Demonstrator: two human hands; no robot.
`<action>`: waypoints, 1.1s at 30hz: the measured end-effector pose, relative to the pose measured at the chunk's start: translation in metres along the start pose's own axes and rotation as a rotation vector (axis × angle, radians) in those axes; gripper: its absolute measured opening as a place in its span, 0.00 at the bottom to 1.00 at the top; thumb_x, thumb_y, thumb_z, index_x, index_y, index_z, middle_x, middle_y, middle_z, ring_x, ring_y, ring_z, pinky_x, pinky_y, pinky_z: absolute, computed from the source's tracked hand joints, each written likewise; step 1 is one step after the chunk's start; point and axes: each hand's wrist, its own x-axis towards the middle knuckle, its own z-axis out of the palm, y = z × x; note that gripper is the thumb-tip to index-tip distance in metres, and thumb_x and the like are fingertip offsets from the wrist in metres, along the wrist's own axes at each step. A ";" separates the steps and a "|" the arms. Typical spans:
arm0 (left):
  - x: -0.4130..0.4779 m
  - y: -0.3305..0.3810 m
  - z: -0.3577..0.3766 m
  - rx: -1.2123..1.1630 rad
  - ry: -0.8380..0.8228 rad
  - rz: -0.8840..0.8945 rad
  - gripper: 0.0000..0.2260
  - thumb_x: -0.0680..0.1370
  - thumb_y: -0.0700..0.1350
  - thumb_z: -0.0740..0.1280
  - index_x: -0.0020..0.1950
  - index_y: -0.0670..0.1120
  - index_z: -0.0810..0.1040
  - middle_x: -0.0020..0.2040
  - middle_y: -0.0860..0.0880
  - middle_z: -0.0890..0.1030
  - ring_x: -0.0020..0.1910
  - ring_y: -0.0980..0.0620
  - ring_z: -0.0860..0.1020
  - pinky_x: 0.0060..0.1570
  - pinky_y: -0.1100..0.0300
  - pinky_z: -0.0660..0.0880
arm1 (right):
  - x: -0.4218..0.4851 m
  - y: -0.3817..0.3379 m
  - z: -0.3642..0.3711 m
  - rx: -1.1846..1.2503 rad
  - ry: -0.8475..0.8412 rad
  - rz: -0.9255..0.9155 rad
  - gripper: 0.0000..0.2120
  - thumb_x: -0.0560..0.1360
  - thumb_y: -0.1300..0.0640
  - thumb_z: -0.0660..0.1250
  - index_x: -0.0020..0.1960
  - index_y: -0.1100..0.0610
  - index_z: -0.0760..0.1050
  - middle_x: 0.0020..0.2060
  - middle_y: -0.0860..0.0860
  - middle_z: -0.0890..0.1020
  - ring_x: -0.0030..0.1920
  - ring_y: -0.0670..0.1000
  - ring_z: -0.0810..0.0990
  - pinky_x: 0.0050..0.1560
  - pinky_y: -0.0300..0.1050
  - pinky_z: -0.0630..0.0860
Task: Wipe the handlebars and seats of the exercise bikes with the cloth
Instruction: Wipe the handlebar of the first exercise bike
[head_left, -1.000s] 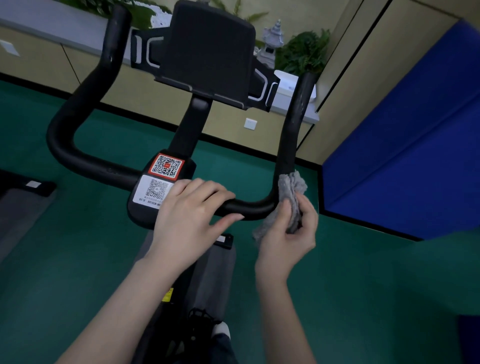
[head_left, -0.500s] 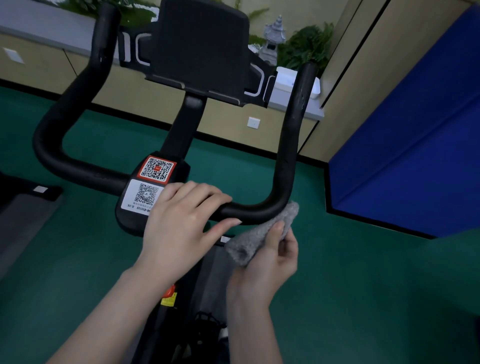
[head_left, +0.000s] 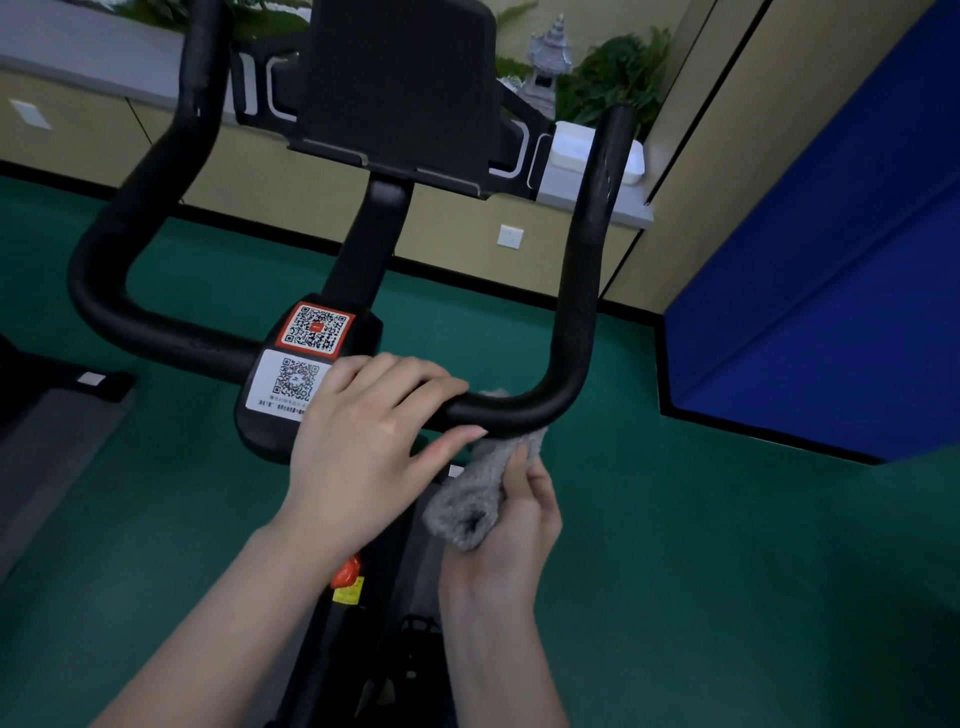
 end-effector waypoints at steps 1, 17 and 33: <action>0.000 0.000 0.000 0.001 -0.002 0.002 0.16 0.76 0.58 0.66 0.53 0.47 0.82 0.48 0.53 0.81 0.46 0.51 0.78 0.51 0.59 0.66 | 0.006 -0.001 0.000 0.067 -0.007 0.043 0.08 0.80 0.61 0.62 0.54 0.62 0.77 0.41 0.54 0.83 0.41 0.50 0.81 0.45 0.47 0.77; 0.015 0.032 0.011 -0.113 -0.063 -0.094 0.18 0.76 0.57 0.64 0.53 0.44 0.82 0.45 0.51 0.81 0.46 0.48 0.79 0.53 0.53 0.72 | 0.038 -0.033 -0.003 -0.151 0.043 -0.305 0.06 0.78 0.62 0.64 0.53 0.63 0.77 0.49 0.57 0.82 0.50 0.54 0.80 0.57 0.52 0.76; 0.014 0.031 0.019 -0.196 0.001 -0.147 0.13 0.74 0.58 0.68 0.47 0.49 0.84 0.42 0.56 0.81 0.42 0.53 0.78 0.50 0.59 0.66 | 0.055 -0.064 -0.010 -0.821 -0.275 -1.058 0.08 0.74 0.66 0.68 0.53 0.61 0.81 0.51 0.52 0.80 0.56 0.50 0.78 0.60 0.40 0.72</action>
